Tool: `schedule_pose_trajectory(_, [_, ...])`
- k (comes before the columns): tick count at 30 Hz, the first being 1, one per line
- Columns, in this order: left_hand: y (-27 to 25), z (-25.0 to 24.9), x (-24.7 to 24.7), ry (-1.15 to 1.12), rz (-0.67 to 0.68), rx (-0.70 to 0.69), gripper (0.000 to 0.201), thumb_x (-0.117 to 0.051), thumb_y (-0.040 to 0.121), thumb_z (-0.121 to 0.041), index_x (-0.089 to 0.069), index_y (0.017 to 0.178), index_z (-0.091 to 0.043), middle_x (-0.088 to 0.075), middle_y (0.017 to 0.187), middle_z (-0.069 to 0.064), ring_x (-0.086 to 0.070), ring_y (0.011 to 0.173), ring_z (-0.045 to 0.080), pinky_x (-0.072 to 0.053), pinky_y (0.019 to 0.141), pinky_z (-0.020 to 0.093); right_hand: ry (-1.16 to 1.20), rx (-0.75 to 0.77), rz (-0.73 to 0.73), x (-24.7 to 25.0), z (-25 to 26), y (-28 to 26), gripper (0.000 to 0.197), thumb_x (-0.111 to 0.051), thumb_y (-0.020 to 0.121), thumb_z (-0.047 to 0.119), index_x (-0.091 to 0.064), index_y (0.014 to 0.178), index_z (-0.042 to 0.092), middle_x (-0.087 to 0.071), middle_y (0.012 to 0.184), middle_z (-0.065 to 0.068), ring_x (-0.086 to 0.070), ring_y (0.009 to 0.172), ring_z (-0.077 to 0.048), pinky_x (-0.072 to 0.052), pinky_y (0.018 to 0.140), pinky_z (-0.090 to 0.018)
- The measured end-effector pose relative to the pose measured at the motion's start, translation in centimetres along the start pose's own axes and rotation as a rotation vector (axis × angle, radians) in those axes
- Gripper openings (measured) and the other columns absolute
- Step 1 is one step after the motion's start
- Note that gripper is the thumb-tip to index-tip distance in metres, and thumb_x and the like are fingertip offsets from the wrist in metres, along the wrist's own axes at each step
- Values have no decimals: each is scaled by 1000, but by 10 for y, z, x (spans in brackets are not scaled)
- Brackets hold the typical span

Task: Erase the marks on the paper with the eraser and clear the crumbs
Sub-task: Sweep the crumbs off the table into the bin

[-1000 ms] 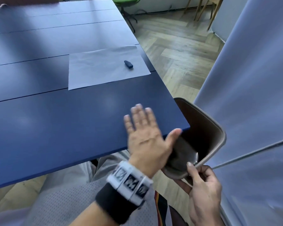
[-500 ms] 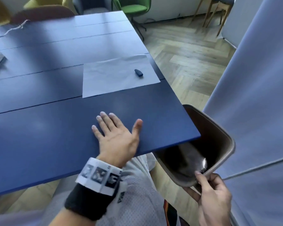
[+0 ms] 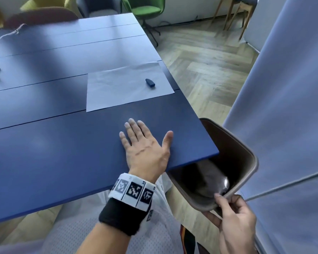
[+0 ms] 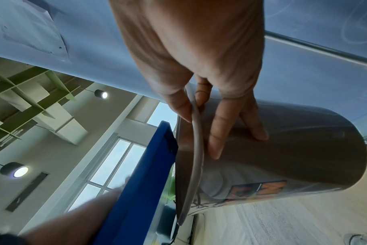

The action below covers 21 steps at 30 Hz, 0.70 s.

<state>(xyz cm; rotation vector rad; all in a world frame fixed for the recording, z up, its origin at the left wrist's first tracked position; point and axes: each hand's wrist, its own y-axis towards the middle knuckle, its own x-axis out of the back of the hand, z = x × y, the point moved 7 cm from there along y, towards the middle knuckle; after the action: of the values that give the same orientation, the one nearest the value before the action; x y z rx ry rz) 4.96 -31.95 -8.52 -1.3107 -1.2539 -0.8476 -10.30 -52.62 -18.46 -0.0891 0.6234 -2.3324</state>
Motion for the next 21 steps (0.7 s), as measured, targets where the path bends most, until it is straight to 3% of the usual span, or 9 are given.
schedule_pose_trajectory(1, [-2, -13, -4, 32, 19, -64, 101, -1, 84, -75, 12, 153, -3, 19, 160, 19, 22, 147, 30, 17, 117, 49, -6, 1, -3, 1, -1, 0, 21, -65, 84, -2, -50, 71, -3, -61, 77, -22, -63, 79, -34, -58, 56, -42])
schedule_pose_trajectory(3, [-20, -66, -15, -10, 35, -392, 100, 0, 82, -77, 7, 155, -9, 18, 161, 12, 23, 147, 24, 20, 116, 46, -14, -13, -8, 1, -3, 1, 21, -65, 84, -2, -49, 71, -3, -61, 81, -25, -63, 82, -36, -59, 56, -43])
schedule_pose_trajectory(6, [-66, -128, -17, -258, 158, -847, 84, -9, 89, -69, -31, 153, -19, -13, 164, -1, 4, 150, 12, 11, 120, 37, 17, -59, -3, 0, -5, 0, 20, -63, 85, -4, -47, 72, -2, -55, 77, -25, -57, 80, -36, -59, 56, -50])
schedule_pose_trajectory(7, [-67, -126, -10, -385, 163, -850, 73, -18, 94, -64, -37, 150, -21, -18, 162, -3, -2, 150, 10, 6, 121, 36, 14, -59, 0, -1, -4, 0, 21, -63, 84, -4, -47, 71, -2, -54, 76, -24, -57, 79, -35, -59, 57, -52])
schedule_pose_trajectory(9, [-42, -96, 5, -487, -12, -636, 69, -26, 97, -60, -32, 153, -20, -16, 163, -2, -3, 150, 11, -1, 122, 36, -11, -38, 4, 0, -2, 0, 21, -65, 83, -3, -49, 71, -2, -54, 73, -22, -59, 77, -34, -59, 56, -46])
schedule_pose_trajectory(12, [5, -28, 7, -195, -107, -163, 80, -19, 97, -62, -8, 156, -9, 5, 164, 11, 11, 150, 22, 9, 121, 41, -13, -18, 11, 2, -2, 1, 18, -65, 84, -2, -51, 75, -6, -59, 74, -21, -63, 78, -35, -58, 56, -42])
schedule_pose_trajectory(14, [14, -12, -1, -30, -23, -73, 87, -9, 94, -66, 6, 155, -6, 15, 162, 13, 19, 148, 26, 15, 118, 47, -3, -24, 10, 1, -3, 1, 16, -64, 85, -2, -52, 76, -6, -61, 76, -19, -64, 80, -35, -58, 56, -41])
schedule_pose_trajectory(17, [-15, -63, -18, 1, 4, -409, 83, -8, 93, -67, 6, 156, -14, 17, 162, 2, 22, 147, 20, 21, 116, 46, 9, -49, 23, -1, -3, 0, 15, -64, 86, -1, -52, 77, -3, -59, 78, -21, -64, 81, -37, -59, 58, -42])
schedule_pose_trajectory(21, [-75, -140, -25, -344, 190, -944, 65, -17, 101, -56, -32, 153, -19, -15, 163, -5, -2, 150, 9, 6, 121, 38, 49, -90, 52, -5, 1, -2, 13, -63, 86, 0, -52, 78, -2, -57, 76, -22, -61, 77, -34, -60, 62, -46])
